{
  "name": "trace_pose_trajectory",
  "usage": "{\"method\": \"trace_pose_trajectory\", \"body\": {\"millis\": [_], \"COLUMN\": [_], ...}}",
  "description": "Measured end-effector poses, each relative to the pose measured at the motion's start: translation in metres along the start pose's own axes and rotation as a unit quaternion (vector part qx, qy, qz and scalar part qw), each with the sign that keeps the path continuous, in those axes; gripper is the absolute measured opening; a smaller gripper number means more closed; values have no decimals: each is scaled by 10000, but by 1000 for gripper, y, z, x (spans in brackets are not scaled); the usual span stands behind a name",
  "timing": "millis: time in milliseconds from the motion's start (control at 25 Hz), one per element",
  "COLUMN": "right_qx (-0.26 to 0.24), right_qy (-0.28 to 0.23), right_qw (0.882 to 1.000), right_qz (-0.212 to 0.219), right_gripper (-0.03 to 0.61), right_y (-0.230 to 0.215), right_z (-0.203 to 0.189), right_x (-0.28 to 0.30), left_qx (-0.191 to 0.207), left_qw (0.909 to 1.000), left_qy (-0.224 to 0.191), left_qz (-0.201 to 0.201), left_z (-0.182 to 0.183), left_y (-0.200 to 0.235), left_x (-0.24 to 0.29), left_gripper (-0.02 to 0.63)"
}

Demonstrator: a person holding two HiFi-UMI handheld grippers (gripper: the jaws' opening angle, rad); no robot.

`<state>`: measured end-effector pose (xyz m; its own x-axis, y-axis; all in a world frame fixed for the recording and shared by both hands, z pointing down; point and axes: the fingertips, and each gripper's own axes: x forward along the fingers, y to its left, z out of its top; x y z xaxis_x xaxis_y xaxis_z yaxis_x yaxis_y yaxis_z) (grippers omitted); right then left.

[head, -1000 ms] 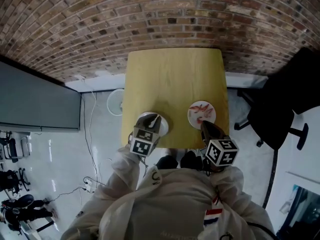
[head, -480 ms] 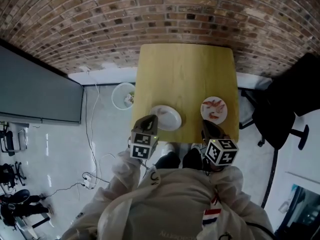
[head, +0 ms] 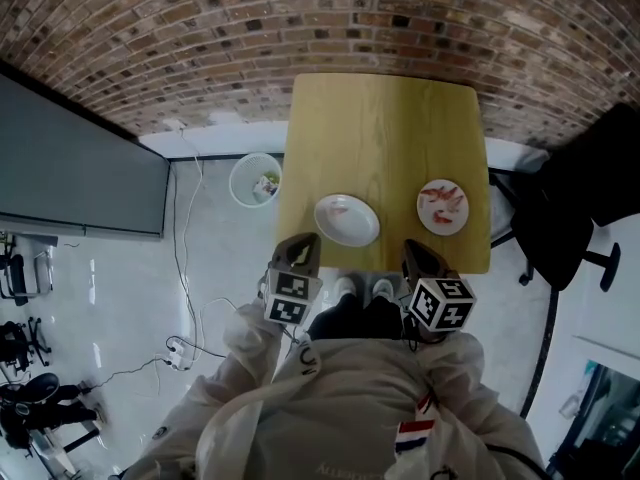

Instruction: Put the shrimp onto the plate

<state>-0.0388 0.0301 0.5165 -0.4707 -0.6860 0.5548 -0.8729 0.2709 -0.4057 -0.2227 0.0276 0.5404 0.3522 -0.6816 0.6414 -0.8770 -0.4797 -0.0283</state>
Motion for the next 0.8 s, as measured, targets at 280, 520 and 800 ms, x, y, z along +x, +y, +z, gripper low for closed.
{"method": "trace_pose_trajectory", "body": {"millis": [280, 520, 800], "right_qx": [32, 10, 14], "right_qy": [88, 151, 178], "right_qw": [9999, 9998, 9998], "right_qz": [39, 105, 117], "right_gripper": [23, 23, 23], "right_y": [-3, -12, -27], "right_z": [-12, -13, -7], "right_x": [-7, -10, -10], "left_qx": [129, 321, 349], "left_qw": [9999, 9994, 9988], "left_qy": [95, 52, 330], "left_qz": [60, 93, 55], "left_z": [-4, 6, 2], "left_y": [-10, -14, -15], "left_x": [8, 16, 35], "left_gripper": [12, 14, 14]}}
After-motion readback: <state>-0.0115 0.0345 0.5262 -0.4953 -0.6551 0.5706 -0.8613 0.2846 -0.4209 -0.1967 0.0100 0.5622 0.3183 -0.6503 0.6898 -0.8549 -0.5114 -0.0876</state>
